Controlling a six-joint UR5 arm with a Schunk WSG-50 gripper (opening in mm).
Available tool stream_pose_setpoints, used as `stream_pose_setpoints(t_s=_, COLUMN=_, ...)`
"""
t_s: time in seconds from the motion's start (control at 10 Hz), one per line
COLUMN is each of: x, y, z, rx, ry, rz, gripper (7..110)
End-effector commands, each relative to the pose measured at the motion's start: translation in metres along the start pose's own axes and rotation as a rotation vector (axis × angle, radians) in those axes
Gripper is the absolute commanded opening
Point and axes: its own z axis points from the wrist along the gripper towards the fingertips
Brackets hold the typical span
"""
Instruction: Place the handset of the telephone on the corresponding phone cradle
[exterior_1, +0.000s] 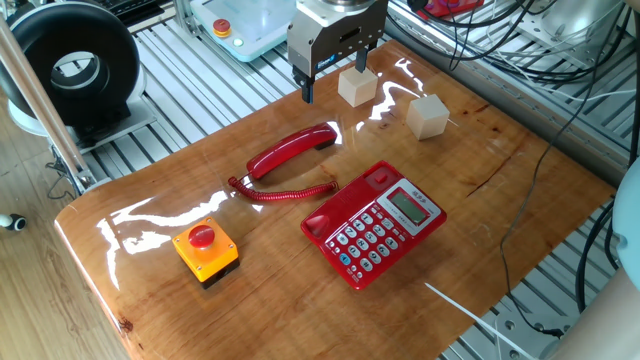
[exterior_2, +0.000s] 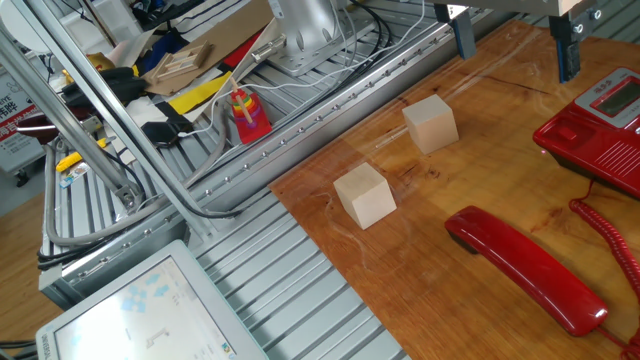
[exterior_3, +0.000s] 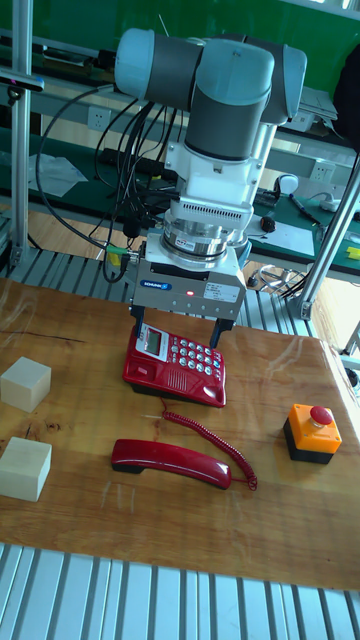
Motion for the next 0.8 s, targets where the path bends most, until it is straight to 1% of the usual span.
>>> stream_pose_setpoints(t_s=0.0, x=-0.047, y=0.039, z=-0.006, rx=-0.161, ry=-0.182, rz=0.104, gripper=109)
stream_pose_setpoints(t_s=0.1, x=-0.048, y=0.039, z=-0.005, rx=-0.166, ry=-0.186, rz=0.102, gripper=7)
stream_pose_setpoints(t_s=0.3, x=-0.048, y=0.04, z=-0.005, rx=-0.167, ry=-0.185, rz=0.099, gripper=7)
stream_pose_setpoints(t_s=0.5, x=-0.047, y=0.037, z=-0.003, rx=-0.154, ry=-0.18, rz=0.094, gripper=7)
stream_pose_setpoints(t_s=0.6, x=-0.036, y=0.024, z=0.002, rx=-0.099, ry=-0.14, rz=0.056, gripper=7)
stream_pose_setpoints(t_s=0.7, x=-0.029, y=0.012, z=0.004, rx=-0.045, ry=-0.115, rz=0.003, gripper=7)
